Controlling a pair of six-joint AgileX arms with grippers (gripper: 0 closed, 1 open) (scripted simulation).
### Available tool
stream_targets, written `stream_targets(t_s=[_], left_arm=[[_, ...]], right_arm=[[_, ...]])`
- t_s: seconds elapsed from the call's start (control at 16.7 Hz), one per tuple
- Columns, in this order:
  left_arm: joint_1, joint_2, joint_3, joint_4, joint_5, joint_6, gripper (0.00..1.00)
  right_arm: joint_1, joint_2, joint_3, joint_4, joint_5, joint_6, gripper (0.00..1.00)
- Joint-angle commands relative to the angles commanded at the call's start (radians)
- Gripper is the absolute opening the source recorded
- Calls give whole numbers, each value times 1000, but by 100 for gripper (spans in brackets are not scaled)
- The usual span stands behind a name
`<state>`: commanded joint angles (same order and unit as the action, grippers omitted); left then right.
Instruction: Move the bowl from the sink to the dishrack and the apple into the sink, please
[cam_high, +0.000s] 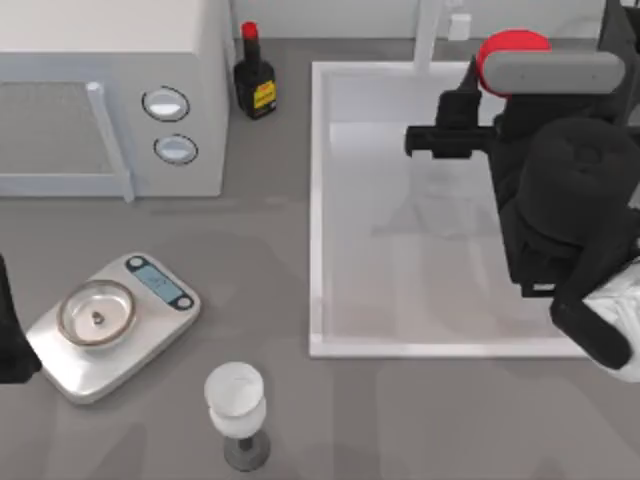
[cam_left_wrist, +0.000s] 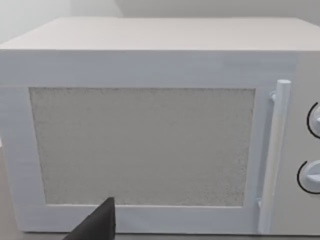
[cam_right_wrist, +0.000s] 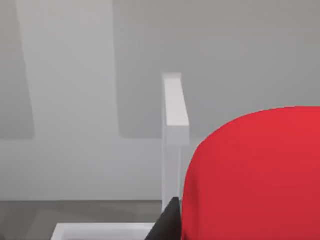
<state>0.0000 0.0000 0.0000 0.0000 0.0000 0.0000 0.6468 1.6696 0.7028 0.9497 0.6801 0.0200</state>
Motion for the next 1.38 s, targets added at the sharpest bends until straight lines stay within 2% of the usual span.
stream_targets(t_s=[0.54,0.72,0.96,1.38], left_arm=[[0,0,0,0,0,0,100],[0,0,0,0,0,0,100],[0,0,0,0,0,0,100],[0,0,0,0,0,0,100]], right_arm=[[2,476,-73,573,8,-4,0],[2,555,-92,657,5,-4,0],[2,562,-94,663,5,-4,0],[2,562,-94,663,5,-4,53]])
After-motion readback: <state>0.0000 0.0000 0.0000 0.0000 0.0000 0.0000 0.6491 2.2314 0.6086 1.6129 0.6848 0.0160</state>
